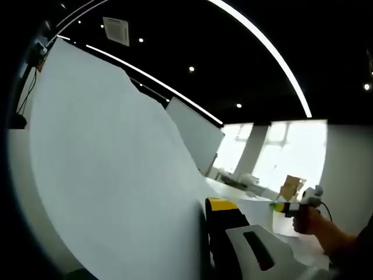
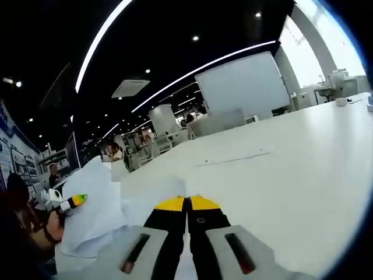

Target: Organize the stack of printing papers by aligning and flattening the scattered papers on the table

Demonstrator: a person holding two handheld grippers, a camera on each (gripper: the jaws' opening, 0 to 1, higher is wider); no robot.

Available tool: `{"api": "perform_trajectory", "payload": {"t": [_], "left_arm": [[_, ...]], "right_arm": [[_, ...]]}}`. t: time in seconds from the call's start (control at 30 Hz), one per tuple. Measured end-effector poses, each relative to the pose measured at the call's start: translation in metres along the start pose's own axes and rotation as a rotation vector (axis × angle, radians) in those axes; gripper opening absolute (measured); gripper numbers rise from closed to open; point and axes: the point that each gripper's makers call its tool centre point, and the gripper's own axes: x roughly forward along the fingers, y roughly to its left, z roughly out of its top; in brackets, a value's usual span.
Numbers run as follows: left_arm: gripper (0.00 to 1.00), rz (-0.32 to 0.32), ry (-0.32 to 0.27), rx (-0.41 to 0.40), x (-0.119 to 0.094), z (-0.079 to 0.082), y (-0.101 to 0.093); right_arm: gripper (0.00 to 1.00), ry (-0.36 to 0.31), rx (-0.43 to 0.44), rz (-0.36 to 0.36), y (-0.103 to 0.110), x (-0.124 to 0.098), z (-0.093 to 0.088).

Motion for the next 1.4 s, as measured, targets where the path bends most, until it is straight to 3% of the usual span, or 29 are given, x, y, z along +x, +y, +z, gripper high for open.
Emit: {"api": "perform_trajectory", "payload": {"t": [0.93,1.4], "left_arm": [[0.12,0.000,0.001,0.002,0.000,0.001,0.001],[0.12,-0.003,0.000,-0.003,0.000,0.001,0.001]], "right_arm": [[0.00,-0.028,-0.025,0.014,0.017,-0.005,0.015],[0.00,-0.070,-0.041,0.035,0.033,-0.013,0.031]]}}
